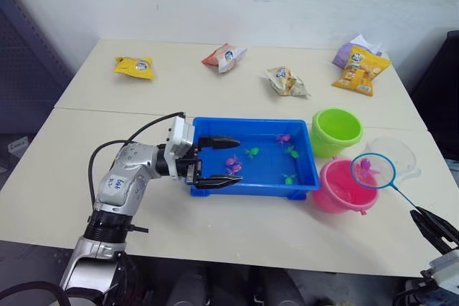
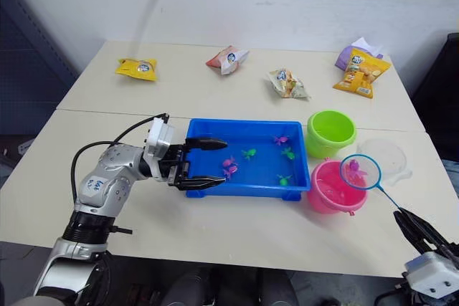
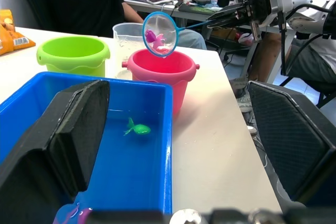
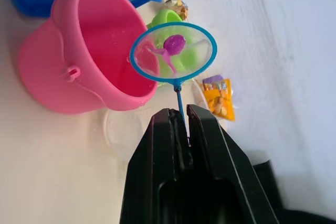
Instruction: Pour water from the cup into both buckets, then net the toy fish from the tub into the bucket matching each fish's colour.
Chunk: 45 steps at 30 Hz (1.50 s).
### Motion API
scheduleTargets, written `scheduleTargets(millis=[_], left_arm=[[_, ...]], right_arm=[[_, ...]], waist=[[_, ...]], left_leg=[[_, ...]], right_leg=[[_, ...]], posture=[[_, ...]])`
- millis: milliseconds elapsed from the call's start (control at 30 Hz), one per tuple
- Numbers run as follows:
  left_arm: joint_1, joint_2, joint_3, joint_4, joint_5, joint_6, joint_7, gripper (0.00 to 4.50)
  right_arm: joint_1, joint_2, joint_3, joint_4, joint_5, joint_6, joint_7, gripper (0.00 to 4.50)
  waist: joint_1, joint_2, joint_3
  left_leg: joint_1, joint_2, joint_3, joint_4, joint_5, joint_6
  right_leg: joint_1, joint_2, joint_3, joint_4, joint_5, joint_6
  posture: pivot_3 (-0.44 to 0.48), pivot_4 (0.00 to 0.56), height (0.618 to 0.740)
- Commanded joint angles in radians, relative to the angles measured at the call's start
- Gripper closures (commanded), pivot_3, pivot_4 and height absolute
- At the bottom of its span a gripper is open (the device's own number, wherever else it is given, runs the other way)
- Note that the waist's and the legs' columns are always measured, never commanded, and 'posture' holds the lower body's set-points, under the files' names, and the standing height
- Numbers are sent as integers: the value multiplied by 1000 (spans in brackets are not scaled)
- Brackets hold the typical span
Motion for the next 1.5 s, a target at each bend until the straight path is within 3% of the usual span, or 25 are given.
scheduleTargets(millis=[33, 233, 733, 1000, 1133, 1267, 1500], left_arm=[[7, 7, 11, -48, -8, -2, 12, 8], [15, 0, 5, -60, -10, -2, 26, 8], [-7, -17, -1, -31, -2, -12, 31, 8], [-15, -25, 0, -19, 5, -17, 30, 8], [-18, -25, 2, -14, 7, -21, 31, 8], [-16, -27, 1, -12, 10, -24, 34, 8], [-26, -25, 4, 1, 12, -30, 28, 8]], right_arm=[[-40, -29, -101, 42, -198, -211, -140, 4500], [-106, -30, -189, 75, -447, -341, -331, 4500], [-47, -34, -149, -14, -809, -213, -793, 4500], [29, -79, -67, -83, -856, -93, -951, 4500], [60, -87, -69, -124, -834, -8, -984, 4500], [120, -65, 23, -126, -858, 20, -1018, 4500], [171, -91, 15, -206, -813, 96, -1059, 4500]], waist=[[0, 0, 0], [1, 0, 0], [-1, 0, 0], [0, 0, 0], [0, 0, 0], [0, 0, 0], [-2, 0, 0]], left_leg=[[0, 0, 0, 0, 0, 0], [0, 0, 0, 0, 0, -1], [0, 0, 0, 0, 1, -1], [0, 0, 0, 0, 1, -1], [0, 0, 0, 0, 1, -1], [0, 0, -1, 0, 1, -1], [0, 0, 0, 0, 1, -1]], right_leg=[[0, 0, 0, 0, 0, 0], [0, 0, 0, 0, 0, 0], [1, 0, 0, 0, -1, -1], [0, 1, 0, 0, -1, -1], [0, 1, 0, 0, -1, -1], [0, 1, -1, 0, -1, -1], [0, 1, 0, 0, -1, -1]], posture=[[0, 150, 740], [0, 150, 740], [0, 150, 740], [0, 150, 740], [0, 150, 740], [0, 150, 740], [0, 150, 740]])
